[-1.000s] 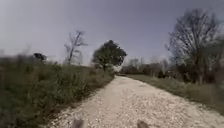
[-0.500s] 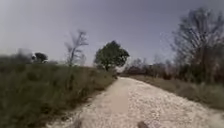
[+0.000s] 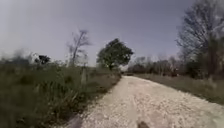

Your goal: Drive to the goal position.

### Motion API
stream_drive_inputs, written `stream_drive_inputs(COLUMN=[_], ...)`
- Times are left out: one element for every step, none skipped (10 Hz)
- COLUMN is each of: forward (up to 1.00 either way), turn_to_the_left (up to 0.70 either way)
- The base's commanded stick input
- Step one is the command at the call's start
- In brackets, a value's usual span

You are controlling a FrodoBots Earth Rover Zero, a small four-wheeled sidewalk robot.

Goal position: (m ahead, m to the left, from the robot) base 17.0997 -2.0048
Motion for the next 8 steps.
stream_drive_inputs(forward=[0.00, 0.00, 0.00, 0.00, 0.00, 0.00, 0.00, 0.00], turn_to_the_left=[0.00, 0.00, 0.00, 0.00, 0.00, 0.00, -0.07, -0.50])
